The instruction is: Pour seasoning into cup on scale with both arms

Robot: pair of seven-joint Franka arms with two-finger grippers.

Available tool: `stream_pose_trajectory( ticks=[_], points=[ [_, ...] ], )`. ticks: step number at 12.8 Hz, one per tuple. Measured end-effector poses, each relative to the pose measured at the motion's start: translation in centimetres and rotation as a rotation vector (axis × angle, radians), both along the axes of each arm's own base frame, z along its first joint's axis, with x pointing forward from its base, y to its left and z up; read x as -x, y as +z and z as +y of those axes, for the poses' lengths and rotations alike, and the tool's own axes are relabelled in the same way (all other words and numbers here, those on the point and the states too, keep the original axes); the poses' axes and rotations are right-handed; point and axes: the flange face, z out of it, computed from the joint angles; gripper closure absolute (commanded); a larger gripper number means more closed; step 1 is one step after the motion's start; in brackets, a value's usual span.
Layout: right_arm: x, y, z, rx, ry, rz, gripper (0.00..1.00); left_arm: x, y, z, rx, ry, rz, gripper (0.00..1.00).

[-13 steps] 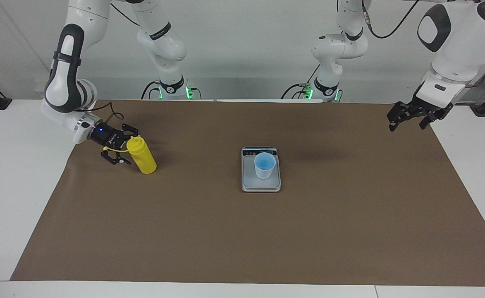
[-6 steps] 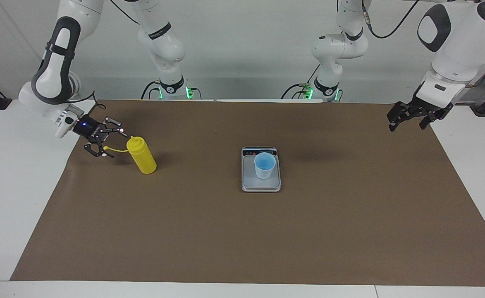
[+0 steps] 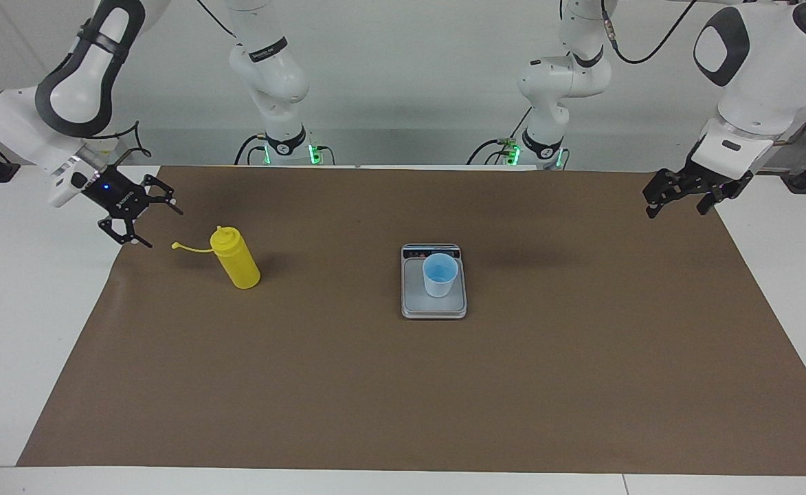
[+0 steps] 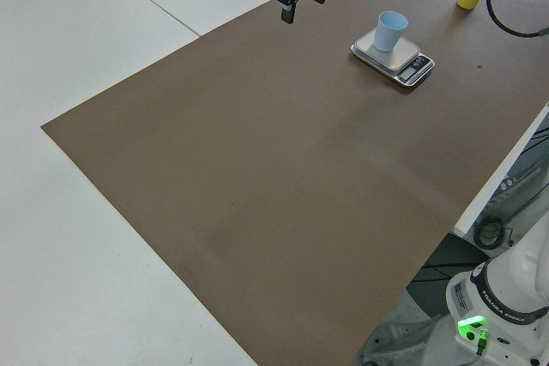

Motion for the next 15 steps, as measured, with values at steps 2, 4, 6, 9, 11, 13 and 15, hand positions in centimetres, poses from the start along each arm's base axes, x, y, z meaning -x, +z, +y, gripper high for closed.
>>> stream_pose_trajectory(
  ticks=[2,4,6,9,11,13,15],
  points=[
    [-0.3,3.4,3.1,0.091,-0.091,0.065,0.0,0.0,0.0,0.0,0.0,0.0,0.0,0.0],
    [-0.8,5.7,6.0,0.147,-0.2,0.117,0.0,0.0,0.0,0.0,0.0,0.0,0.0,0.0],
    [-1.3,7.2,8.9,0.197,-0.326,0.169,0.0,0.0,0.0,0.0,0.0,0.0,0.0,0.0],
    [-2.8,10.4,13.8,0.277,-0.52,0.197,0.0,0.0,0.0,0.0,0.0,0.0,0.0,0.0],
    [-3.9,12.9,16.8,0.296,-0.644,0.184,0.0,0.0,0.0,0.0,0.0,0.0,0.0,0.0],
    [-5.0,15.1,18.7,0.303,-0.731,0.166,0.0,0.0,0.0,0.0,0.0,0.0,0.0,0.0],
    [-6.2,17.0,20.1,0.331,-0.793,0.167,0.0,0.0,0.0,0.0,0.0,0.0,0.0,0.0]
  ],
)
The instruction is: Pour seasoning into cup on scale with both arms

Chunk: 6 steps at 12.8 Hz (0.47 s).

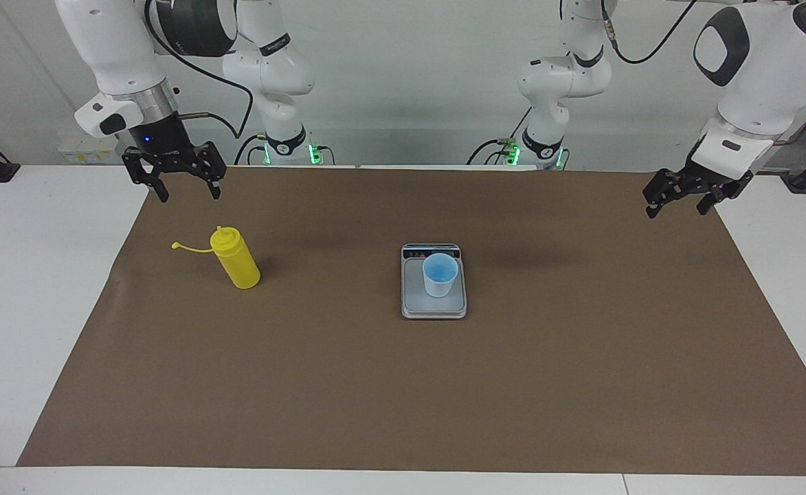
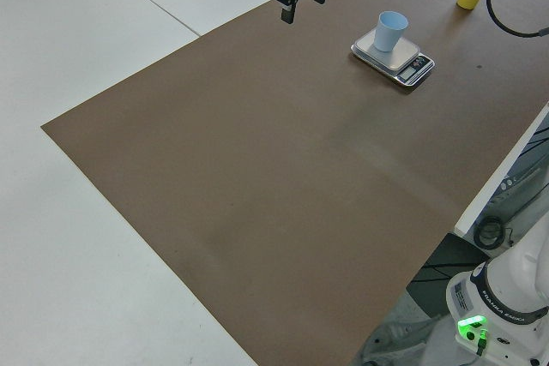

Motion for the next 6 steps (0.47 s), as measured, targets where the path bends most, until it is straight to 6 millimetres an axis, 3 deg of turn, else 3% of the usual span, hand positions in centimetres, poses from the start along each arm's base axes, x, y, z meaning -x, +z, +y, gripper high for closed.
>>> stream_pose_trajectory(
  ticks=[4,6],
  points=[
    [-1.3,3.5,3.6,0.025,-0.105,0.046,0.0,0.0,0.0,0.0,0.0,0.0,0.0,0.0],
    [-1.4,4.9,4.5,0.021,-0.117,0.053,0.0,0.0,0.0,0.0,0.0,0.0,0.0,0.0]
  ],
)
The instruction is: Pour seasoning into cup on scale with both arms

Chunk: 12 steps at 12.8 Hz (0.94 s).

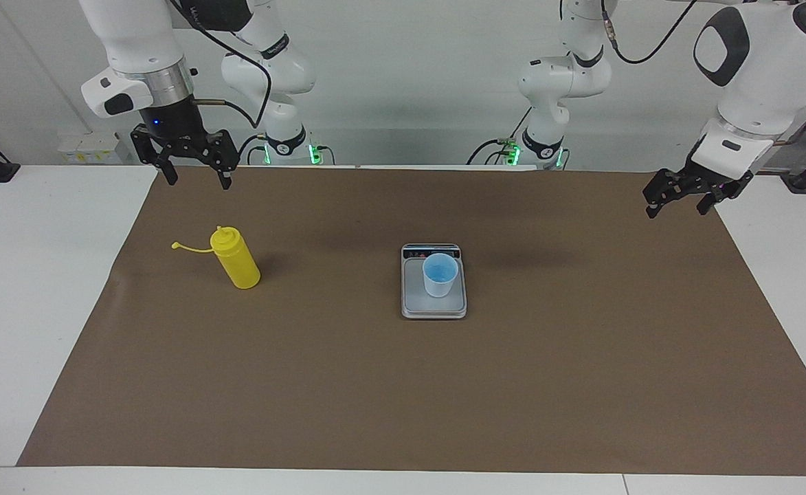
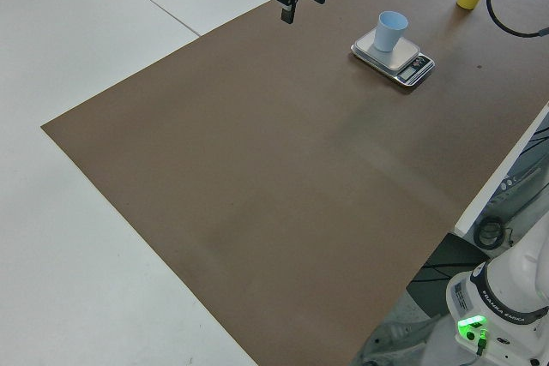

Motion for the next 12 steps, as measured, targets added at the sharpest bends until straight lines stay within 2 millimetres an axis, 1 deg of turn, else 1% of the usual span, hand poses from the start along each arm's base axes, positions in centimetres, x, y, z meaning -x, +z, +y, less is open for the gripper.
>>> stream_pose_trajectory(
  ticks=[2,4,7,9,12],
  points=[
    [0.2,0.6,0.8,-0.003,-0.017,0.005,0.0,0.0,0.0,0.0,0.0,0.0,0.0,0.0],
    [0.5,0.6,2.1,-0.005,-0.046,0.019,0.0,0.0,0.0,0.0,0.0,0.0,0.0,0.0],
    [0.8,0.3,3.5,-0.004,-0.032,0.035,0.0,0.0,0.0,0.0,0.0,0.0,0.0,0.0],
    [0.9,-0.1,3.9,-0.002,-0.025,0.046,0.0,0.0,0.0,0.0,0.0,0.0,0.0,0.0],
    [0.9,-0.4,3.6,0.002,0.027,0.053,0.0,0.0,0.0,0.0,0.0,0.0,0.0,0.0]
  ],
)
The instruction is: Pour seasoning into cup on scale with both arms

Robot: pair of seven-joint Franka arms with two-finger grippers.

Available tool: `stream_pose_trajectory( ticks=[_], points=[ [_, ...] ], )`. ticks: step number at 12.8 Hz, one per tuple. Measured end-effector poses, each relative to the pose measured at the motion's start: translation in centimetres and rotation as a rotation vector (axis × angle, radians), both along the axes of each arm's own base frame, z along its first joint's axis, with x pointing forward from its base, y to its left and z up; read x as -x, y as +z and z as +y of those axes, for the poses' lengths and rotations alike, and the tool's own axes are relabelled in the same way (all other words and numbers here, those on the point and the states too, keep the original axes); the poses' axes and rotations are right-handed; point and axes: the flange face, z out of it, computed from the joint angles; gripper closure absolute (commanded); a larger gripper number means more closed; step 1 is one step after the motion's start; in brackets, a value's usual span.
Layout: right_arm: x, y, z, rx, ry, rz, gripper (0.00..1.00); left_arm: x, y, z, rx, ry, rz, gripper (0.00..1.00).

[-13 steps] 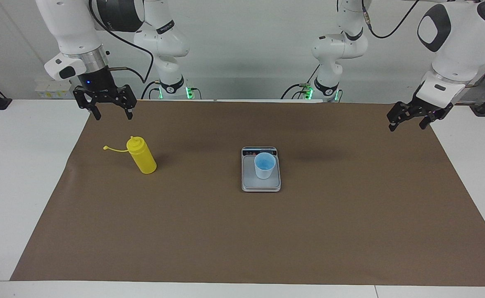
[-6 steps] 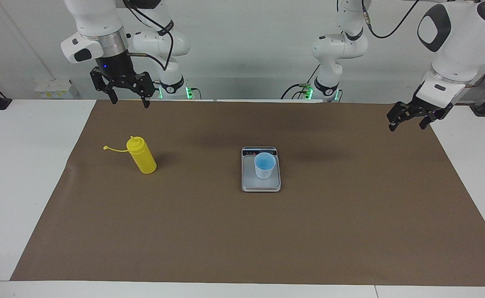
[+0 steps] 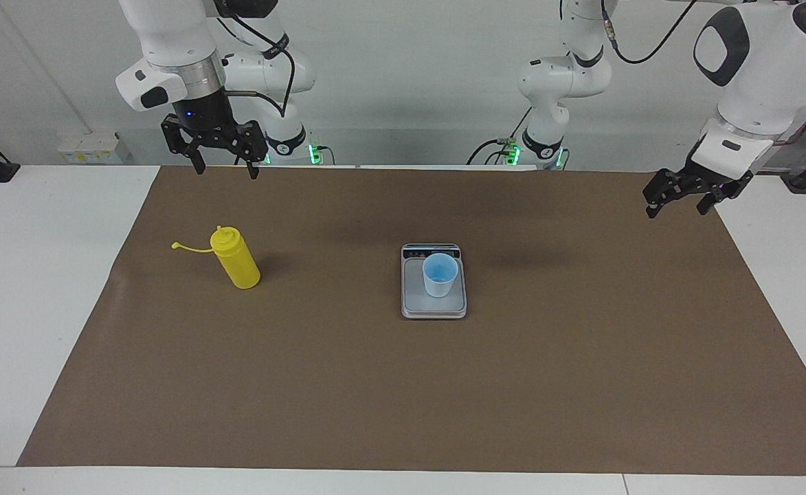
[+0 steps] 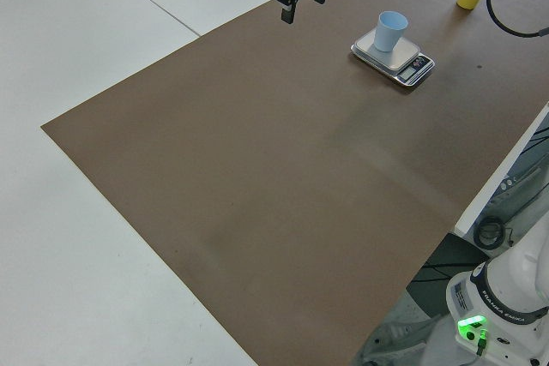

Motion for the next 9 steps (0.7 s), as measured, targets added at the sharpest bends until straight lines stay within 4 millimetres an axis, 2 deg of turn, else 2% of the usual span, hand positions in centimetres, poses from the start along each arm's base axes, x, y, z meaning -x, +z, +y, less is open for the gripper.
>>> stream_pose_trajectory(
  ticks=[2,6,9],
  points=[
    [0.0,-0.2,-0.2,0.001,0.038,0.005,0.0,0.0,0.0,0.0,0.0,0.0,0.0,0.0],
    [0.0,-0.5,-1.8,-0.01,0.071,0.014,0.0,0.0,0.0,0.0,0.0,0.0,0.0,0.0],
    [0.0,-0.5,-1.8,-0.011,0.073,0.015,0.0,0.0,0.0,0.0,0.0,0.0,0.0,0.0]
  ],
)
